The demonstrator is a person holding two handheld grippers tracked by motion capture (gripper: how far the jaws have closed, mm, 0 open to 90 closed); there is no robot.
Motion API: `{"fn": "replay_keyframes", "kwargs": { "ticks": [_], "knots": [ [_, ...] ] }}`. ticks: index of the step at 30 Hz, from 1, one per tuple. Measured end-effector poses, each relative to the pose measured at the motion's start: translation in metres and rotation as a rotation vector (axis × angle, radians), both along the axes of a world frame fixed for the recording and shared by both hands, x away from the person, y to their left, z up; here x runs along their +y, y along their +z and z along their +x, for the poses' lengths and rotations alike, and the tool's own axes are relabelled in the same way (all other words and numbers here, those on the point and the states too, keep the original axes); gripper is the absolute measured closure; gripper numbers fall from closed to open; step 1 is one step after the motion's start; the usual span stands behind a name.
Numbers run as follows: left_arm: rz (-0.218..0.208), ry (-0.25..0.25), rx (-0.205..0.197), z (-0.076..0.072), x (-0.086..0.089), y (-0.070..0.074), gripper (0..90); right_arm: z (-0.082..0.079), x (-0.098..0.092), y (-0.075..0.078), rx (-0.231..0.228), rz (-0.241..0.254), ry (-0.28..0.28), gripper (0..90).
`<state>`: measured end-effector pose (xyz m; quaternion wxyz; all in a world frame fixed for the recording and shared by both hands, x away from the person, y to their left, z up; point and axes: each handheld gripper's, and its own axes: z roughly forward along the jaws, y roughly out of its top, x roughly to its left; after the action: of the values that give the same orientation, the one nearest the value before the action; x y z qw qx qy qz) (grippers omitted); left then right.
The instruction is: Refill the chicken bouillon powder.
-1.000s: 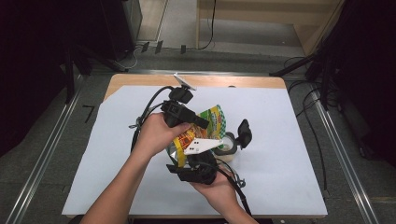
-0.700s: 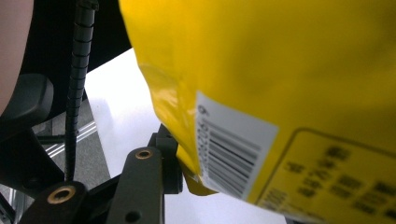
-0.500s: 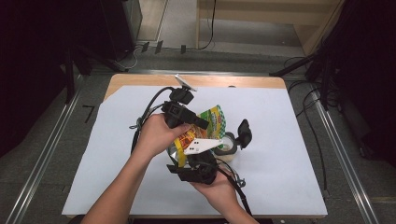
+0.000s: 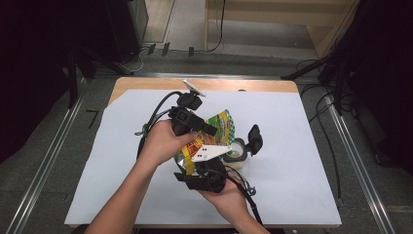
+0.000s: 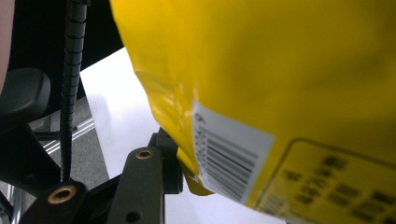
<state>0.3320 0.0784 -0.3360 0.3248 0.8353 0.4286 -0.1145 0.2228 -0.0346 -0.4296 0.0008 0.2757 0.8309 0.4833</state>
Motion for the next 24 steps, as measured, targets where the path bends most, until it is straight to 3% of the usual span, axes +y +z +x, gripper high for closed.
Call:
{"fn": "replay_keyframes", "kwargs": {
  "ticks": [24],
  "knots": [
    [-0.009, -0.002, 0.031, 0.0031, -0.0009, 0.0006, 84.6, -0.0009, 0.0010, 0.0028, 0.007, 0.001, -0.016, 63.2]
  ]
}}
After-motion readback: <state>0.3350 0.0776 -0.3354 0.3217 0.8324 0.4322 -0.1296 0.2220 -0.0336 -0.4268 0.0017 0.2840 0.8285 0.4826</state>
